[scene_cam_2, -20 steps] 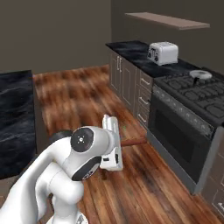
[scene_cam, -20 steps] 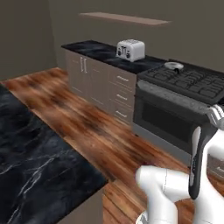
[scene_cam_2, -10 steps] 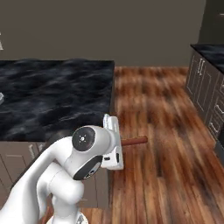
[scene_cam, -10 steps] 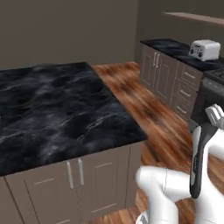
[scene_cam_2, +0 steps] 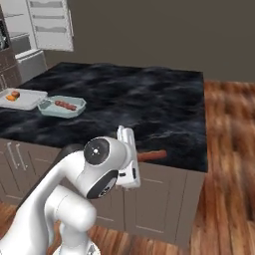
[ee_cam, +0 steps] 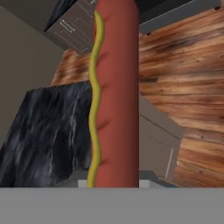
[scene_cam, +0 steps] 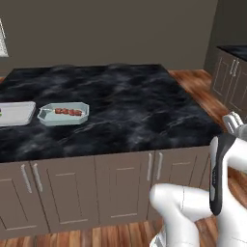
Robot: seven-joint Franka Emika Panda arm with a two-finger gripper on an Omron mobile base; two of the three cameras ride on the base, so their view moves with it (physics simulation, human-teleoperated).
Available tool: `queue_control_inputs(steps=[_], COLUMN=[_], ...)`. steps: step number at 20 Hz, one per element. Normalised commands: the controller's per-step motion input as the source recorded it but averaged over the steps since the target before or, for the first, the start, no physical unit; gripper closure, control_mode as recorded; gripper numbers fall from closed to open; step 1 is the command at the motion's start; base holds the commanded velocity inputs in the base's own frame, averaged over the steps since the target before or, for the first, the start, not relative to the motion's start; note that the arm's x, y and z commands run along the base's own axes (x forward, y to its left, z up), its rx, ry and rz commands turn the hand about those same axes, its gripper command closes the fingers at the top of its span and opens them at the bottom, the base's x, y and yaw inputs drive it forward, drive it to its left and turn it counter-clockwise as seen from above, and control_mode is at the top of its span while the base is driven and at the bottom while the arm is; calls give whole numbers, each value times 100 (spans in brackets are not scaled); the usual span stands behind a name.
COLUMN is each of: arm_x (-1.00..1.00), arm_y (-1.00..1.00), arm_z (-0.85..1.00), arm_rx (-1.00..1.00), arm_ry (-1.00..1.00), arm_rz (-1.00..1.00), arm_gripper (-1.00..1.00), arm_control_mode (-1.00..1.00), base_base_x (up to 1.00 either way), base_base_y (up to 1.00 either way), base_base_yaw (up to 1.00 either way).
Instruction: Place the cold items (apple and carrot) from the fridge in one tupperware on the dining counter. Place the warm items (kebab skewer and hot dog) in the stove area in another tupperware.
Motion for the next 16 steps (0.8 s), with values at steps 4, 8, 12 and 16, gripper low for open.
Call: queue_control_inputs(steps=[4,8,12,16], arm_x=[0,0,0,0], arm_y=[0,0,0,0], arm_z=[0,0,0,0], arm_rx=[0,0,0,0], arm_ry=[0,0,0,0], arm_rz=[0,0,0,0], arm_gripper=[100,100,100,100], arm_control_mode=[100,100,100,100], base_base_x=[0,0,15,53], base_base_y=[100,100,100,89], base_base_yaw=[2,0,-2,-12])
